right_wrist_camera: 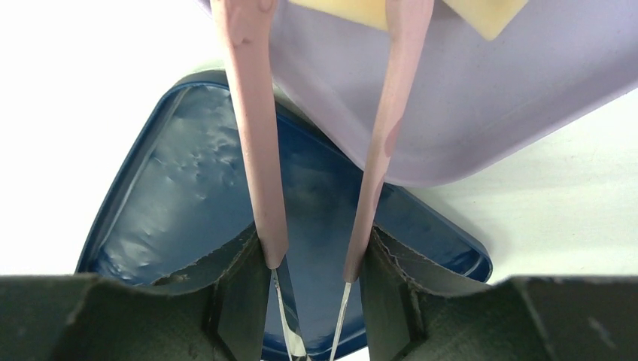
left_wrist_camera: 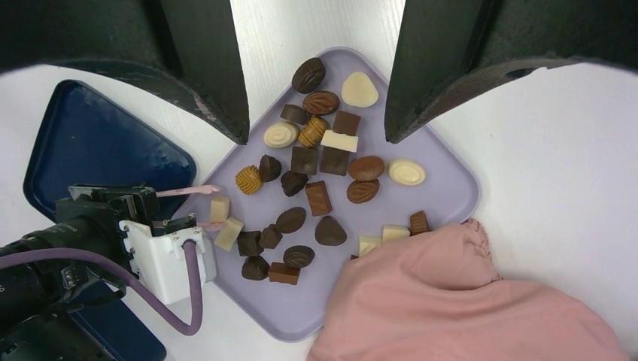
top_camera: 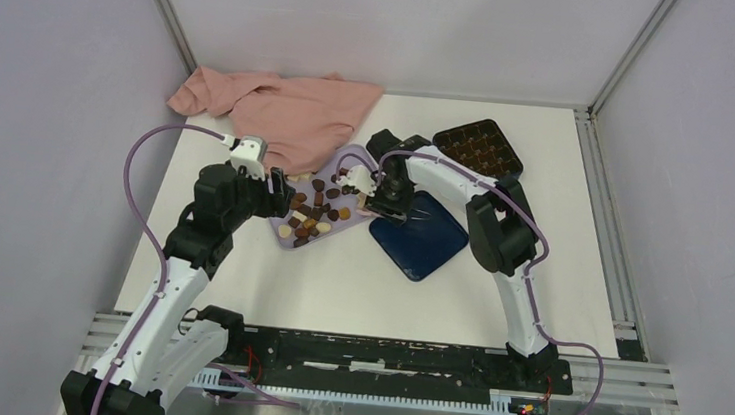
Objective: Pack the chocolate
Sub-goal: Adjust the clamp.
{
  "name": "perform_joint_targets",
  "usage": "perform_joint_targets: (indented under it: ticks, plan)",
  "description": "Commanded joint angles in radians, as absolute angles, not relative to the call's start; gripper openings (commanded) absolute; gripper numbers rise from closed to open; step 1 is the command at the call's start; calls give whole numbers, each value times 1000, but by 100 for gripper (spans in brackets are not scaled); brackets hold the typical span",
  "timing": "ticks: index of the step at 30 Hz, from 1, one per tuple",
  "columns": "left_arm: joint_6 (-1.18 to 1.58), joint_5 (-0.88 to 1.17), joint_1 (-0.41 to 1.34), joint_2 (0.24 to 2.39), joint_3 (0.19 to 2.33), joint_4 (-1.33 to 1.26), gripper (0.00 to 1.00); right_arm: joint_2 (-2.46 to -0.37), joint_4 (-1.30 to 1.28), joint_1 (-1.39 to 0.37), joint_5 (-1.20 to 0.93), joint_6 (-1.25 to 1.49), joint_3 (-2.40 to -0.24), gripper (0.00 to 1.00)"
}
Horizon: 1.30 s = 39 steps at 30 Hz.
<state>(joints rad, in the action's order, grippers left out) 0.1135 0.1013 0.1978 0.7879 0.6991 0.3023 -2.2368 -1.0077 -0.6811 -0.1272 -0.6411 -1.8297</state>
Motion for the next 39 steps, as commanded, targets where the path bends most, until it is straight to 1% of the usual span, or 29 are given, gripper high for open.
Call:
perform_joint_targets:
  ticks: [1,16,19,23,27,29,31,33,34,35,37,39]
  plan:
    - [97,124,192,778,705,264,72,-2244,-1008,-699,-127,-625,-1881,49]
    - [96,136,192,779,705,262,72,-2244,-992,-701,-55,-609,-1870,49]
    - [103,156,194,773,703,258,72,-2215,-1001,-694,-93,-602,-1883,49]
    - [149,265,193,741,693,219,72,-2132,-1019,-670,-179,-604,-1890,49]
    - [368,436,195,709,671,90,74,-1996,-1018,-636,-322,-603,-1845,48]
    - [563,502,195,684,617,-70,77,-1917,-1004,-619,-410,-603,-1803,48]
    - [789,517,195,648,534,-262,82,-1837,-980,-600,-503,-599,-1747,48]
    - [985,473,197,605,451,-423,88,-1768,-951,-582,-584,-589,-1691,48]
    - [1059,428,200,584,426,-462,90,-1736,-919,-573,-630,-574,-1651,47]
    - [1113,382,209,563,412,-474,94,-1700,-897,-567,-665,-561,-1621,47]
    - [1165,297,236,548,417,-455,94,-1649,-839,-563,-713,-526,-1568,47]
    - [1187,197,286,563,459,-369,95,-1612,-792,-561,-737,-485,-1535,48]
